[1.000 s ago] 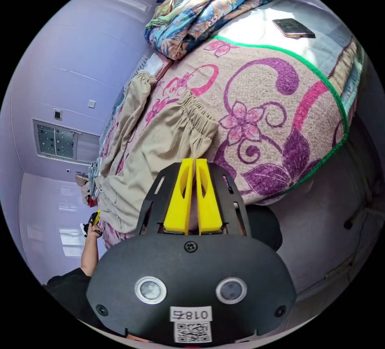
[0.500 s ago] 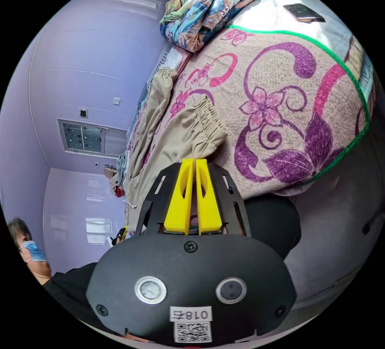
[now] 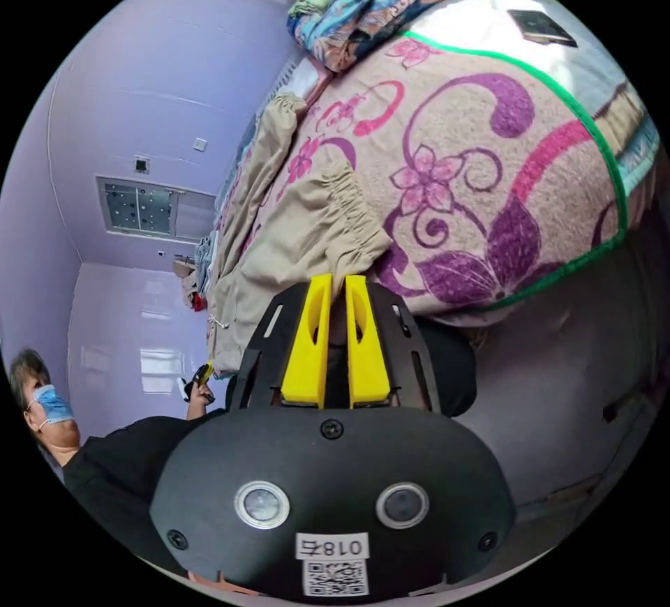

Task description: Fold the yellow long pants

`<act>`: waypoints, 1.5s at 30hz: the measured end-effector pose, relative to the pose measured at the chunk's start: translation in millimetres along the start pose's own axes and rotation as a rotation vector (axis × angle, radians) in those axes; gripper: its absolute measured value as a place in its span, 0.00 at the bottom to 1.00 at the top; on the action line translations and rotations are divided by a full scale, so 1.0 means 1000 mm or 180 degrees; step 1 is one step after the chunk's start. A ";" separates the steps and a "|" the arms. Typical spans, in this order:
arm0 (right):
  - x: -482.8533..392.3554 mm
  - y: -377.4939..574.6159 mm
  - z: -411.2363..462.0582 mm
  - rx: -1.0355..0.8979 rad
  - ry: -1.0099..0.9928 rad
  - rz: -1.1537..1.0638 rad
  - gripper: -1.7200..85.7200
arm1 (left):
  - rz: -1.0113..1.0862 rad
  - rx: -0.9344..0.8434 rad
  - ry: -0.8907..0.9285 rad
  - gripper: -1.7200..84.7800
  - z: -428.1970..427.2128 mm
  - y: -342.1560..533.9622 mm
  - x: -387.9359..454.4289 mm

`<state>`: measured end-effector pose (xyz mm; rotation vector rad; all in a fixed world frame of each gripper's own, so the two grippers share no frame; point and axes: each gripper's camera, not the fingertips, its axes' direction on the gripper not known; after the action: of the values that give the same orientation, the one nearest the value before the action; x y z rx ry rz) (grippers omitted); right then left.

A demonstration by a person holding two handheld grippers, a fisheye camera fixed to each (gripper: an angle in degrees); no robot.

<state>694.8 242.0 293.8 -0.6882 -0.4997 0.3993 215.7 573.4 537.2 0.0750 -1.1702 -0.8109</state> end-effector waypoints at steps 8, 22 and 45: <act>-0.035 -0.028 -0.041 0.0688 0.0148 -0.0393 0.13 | 0.1096 0.0267 -0.0404 0.11 -0.083 -0.052 0.177; -0.096 -0.286 0.169 0.0275 -0.0276 -0.0158 0.15 | 0.4341 -0.0747 -0.1659 0.12 0.275 -0.145 0.615; -0.049 -0.149 0.070 0.0650 -0.0322 -0.0463 0.12 | 0.2943 0.0109 0.0144 0.14 0.115 -0.107 0.357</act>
<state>643.5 147.3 427.4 -0.4331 -0.5922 0.3436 115.8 321.9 818.1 -0.3954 -1.0207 0.0296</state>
